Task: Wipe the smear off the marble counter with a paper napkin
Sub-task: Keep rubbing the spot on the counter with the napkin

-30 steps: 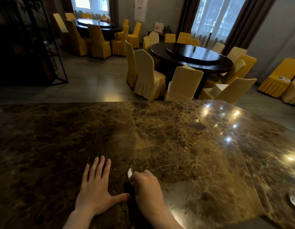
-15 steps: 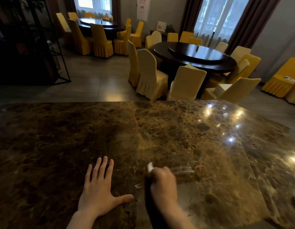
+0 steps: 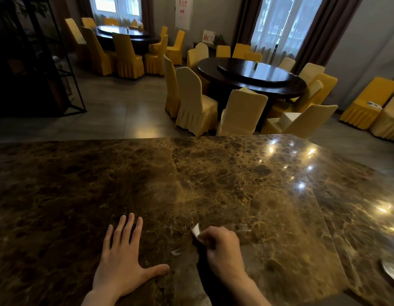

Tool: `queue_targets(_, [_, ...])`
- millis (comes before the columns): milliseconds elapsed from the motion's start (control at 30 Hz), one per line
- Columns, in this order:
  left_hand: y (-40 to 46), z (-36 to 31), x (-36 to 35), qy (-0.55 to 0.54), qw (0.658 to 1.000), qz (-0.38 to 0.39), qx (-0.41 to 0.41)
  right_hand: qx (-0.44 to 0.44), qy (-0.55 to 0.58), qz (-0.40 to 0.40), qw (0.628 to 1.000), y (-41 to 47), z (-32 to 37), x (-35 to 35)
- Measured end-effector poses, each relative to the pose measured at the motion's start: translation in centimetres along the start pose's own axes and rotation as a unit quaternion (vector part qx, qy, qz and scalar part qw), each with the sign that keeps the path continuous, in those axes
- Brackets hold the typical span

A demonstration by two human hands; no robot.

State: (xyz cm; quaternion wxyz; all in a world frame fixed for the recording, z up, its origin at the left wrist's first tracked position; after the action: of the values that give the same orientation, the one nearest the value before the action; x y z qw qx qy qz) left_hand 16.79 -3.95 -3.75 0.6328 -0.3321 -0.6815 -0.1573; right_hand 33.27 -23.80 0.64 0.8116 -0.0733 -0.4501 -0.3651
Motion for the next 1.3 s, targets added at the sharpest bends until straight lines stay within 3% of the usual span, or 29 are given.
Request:
queue_targets(67, [0.1, 0.0, 0.0, 0.002, 1.0, -0.003, 0.003, -0.053, 0.073, -0.088, 0.992, 0.1, -2.3, 2.3])
queue_targets(133, [0.1, 0.0, 0.0, 0.007, 1.0, 0.002, 0.001, -0.115, 0.054, -0.156, 0.98, 0.6, -5.5, 5.0])
queue_targets(200, [0.0, 0.0, 0.1, 0.007, 1.0, 0.0, 0.0, -0.159, -0.011, -0.129, 0.979, 1.1, -8.0, 6.8])
queue_targets(300, [-0.1, -0.1, 0.1, 0.002, 1.0, -0.008, 0.002, -0.152, -0.089, -0.065, 0.982, 1.4, -9.8, 7.1])
queue_targets(500, [0.0, -0.1, 0.0, 0.004, 1.0, -0.008, 0.003, -0.075, -0.195, -0.035, 0.977, 1.2, -8.4, 5.3])
queue_targets(767, [0.0, -0.1, -0.1, -0.012, 1.0, -0.016, -0.001, 0.102, -0.193, 0.056, 0.974, 0.4, -6.0, 3.5])
queue_targets(933, [0.0, 0.0, -0.1, 0.0, 1.0, -0.004, 0.002, -0.091, -0.203, -0.063, 0.973, 1.6, -8.5, 7.1])
queue_targets(1033, [0.0, 0.0, 0.0, 0.002, 1.0, -0.005, 0.002, -0.044, -0.163, -0.058, 0.984, 1.4, -4.3, 4.1])
queue_targets(1167, [-0.1, -0.1, 0.1, 0.005, 1.0, 0.001, 0.0, 0.065, -0.116, 0.049, 0.99, 0.0, -0.4, -0.2])
queue_targets(1233, [-0.1, -0.2, 0.3, 0.006, 1.0, -0.001, 0.001, 0.051, -0.11, 0.044, 0.992, 0.4, -1.4, 1.1])
queue_targets(1300, [-0.2, -0.2, 0.3, 0.011, 1.0, -0.003, 0.002, -0.024, -0.124, -0.011, 0.992, 0.9, -3.5, 3.3])
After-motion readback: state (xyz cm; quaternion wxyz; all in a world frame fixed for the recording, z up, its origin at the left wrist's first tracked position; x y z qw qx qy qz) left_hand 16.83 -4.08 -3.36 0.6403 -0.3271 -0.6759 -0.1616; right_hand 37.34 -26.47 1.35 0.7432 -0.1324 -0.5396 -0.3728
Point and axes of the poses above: each hand's wrist, its own y-axis towards the middle knuckle, its own x-axis out of the back of the hand, z = x × y, the point moved 2 cm from there along y, towards the middle knuckle, and after that the axes turned 12 degrees about x, right-handed, at the moved point
